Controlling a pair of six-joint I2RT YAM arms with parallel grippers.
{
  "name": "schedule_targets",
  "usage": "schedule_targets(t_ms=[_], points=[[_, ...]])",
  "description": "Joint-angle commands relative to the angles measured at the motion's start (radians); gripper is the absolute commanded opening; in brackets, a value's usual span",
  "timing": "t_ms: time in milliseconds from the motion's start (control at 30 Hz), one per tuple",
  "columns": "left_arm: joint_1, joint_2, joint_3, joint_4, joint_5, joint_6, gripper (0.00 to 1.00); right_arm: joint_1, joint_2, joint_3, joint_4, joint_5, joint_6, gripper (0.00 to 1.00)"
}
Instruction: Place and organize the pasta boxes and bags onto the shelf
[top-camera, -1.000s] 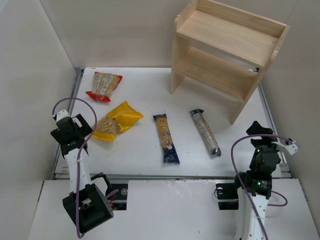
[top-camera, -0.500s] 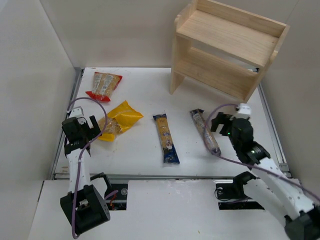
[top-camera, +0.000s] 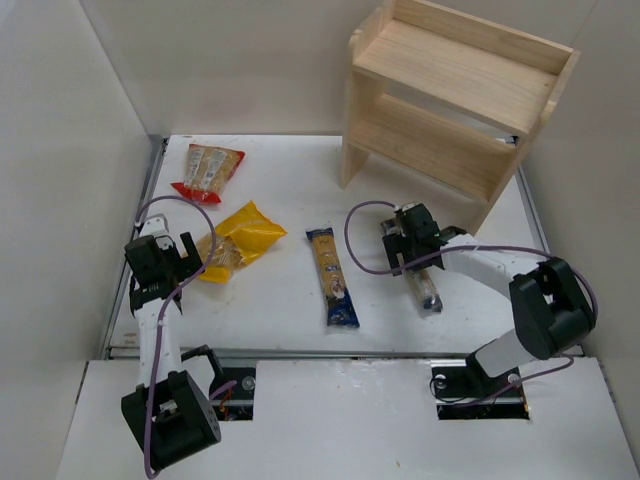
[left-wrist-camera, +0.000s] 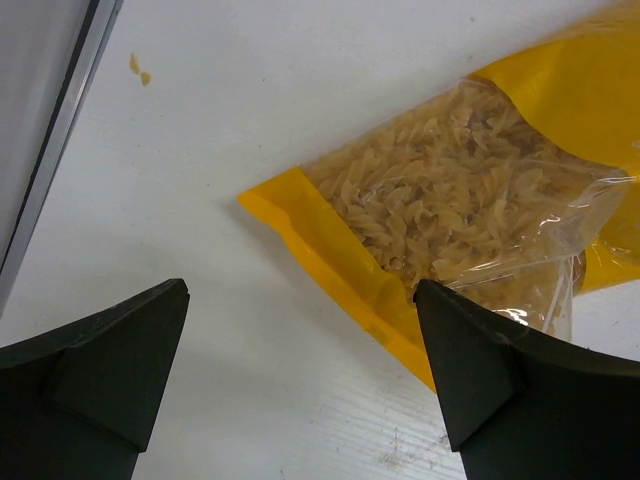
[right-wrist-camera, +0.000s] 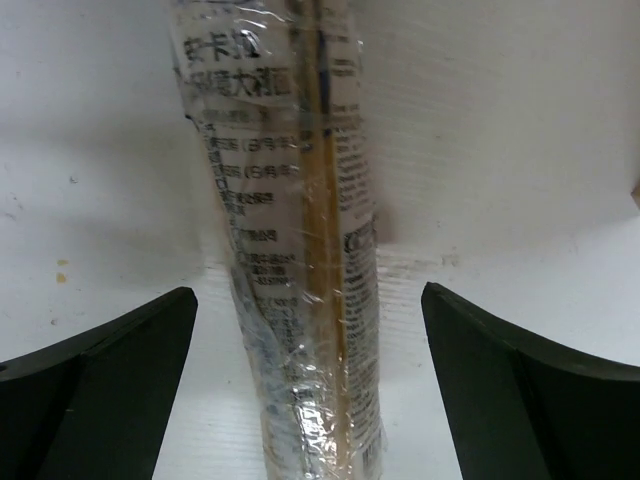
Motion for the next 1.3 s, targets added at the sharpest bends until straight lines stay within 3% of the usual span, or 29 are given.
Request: schedule_targets(t_ms=[0, 233, 300, 333, 567, 833, 1067, 1267], points=[[-0.001, -0.021, -0.013, 0.036, 0.013, 0.013, 1.0, 0.008, 0.038, 0.056, -0.017, -0.044, -0.043, 0.99], [0.002, -0.015, -0.014, 0.042, 0.0, 0.017, 1.0, 0.011, 0.113, 0.111, -0.007, -0.145, -0.066, 0.48], [0.002, -0.013, -0.016, 0.042, -0.001, 0.019, 1.0, 0.011, 0.13, 0.143, -0.027, -0.131, -0.072, 0.04], [0.002, -0.015, -0.016, 0.042, -0.001, 0.019, 1.0, 0.011, 0.118, 0.151, -0.024, -0.101, -0.075, 0.0], [0.008, -0.015, -0.016, 0.043, -0.006, 0.019, 1.0, 0.101, -0.071, 0.263, 0.017, 0.031, -0.201, 0.0], [0.008, -0.016, -0.023, 0.054, -0.032, 0.034, 1.0, 0.198, -0.115, 0.459, -0.004, 0.192, -0.425, 0.0], [0.005, -0.018, -0.023, 0.054, -0.032, 0.039, 1.0, 0.186, 0.062, 0.735, 0.119, 0.432, -1.064, 0.0], [0.008, -0.045, -0.031, 0.056, -0.035, 0.043, 1.0, 0.063, 0.194, 0.766, 0.354, 0.377, -1.43, 0.0]])
